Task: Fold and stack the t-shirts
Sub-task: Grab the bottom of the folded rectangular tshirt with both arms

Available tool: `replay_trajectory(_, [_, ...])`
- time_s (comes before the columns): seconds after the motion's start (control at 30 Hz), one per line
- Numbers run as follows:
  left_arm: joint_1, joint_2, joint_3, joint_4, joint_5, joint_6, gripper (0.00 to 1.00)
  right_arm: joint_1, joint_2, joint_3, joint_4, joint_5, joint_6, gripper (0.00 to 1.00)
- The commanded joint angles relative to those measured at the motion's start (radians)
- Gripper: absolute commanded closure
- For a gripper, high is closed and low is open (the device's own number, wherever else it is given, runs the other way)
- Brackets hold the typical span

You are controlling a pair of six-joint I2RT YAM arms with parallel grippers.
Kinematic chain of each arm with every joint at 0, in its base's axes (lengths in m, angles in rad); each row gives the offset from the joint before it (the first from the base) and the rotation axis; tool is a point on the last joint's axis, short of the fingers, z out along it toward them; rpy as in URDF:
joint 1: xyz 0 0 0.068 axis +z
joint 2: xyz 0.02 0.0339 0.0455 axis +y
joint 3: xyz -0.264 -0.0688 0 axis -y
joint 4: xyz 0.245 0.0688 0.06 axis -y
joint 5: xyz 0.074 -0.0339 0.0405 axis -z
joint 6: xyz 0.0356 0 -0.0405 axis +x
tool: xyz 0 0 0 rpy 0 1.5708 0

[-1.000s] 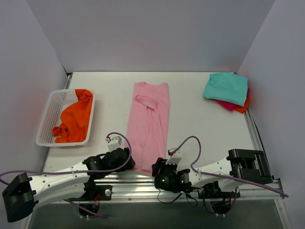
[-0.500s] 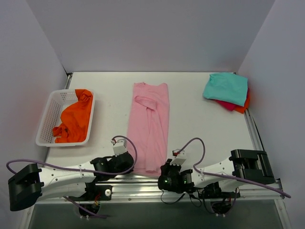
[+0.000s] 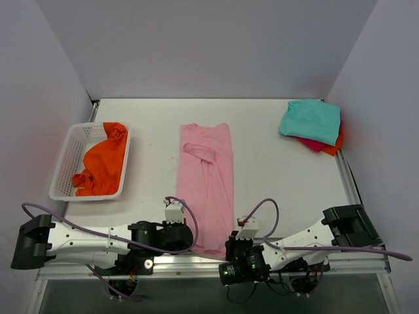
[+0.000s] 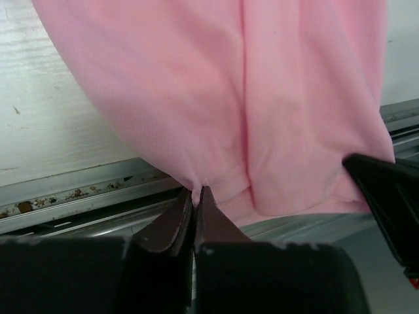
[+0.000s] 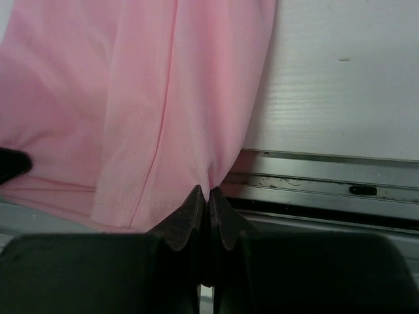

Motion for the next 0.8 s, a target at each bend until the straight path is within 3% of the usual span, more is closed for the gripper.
replay_trajectory(0.0, [-0.006,-0.003,0.096,-0.095,-0.088,-0.049,0.98,0.012,0.023,0.119,-0.288,0.116,0.130,1.00])
replay_trajectory(0.13, [-0.005,-0.068,0.157,-0.165,-0.150,-0.033,0.98,-0.020,-0.075,0.182,-0.414,0.210,0.127,1.00])
replay_trajectory(0.23, [-0.001,-0.134,0.194,-0.216,-0.226,-0.013,0.98,-0.080,-0.165,0.213,-0.449,0.273,0.029,1.00])
replay_trajectory(0.43, [0.064,-0.194,0.274,-0.291,-0.334,0.059,0.98,-0.353,-0.273,0.228,-0.131,0.258,-0.472,1.00])
replay_trajectory(0.6, [0.277,-0.213,0.285,-0.189,-0.280,0.258,0.98,-0.603,-0.250,0.248,0.124,0.110,-0.828,1.00])
replay_trajectory(0.77, [0.504,-0.189,0.282,0.008,-0.109,0.416,0.98,-0.727,-0.115,0.335,0.253,0.001,-0.970,1.00])
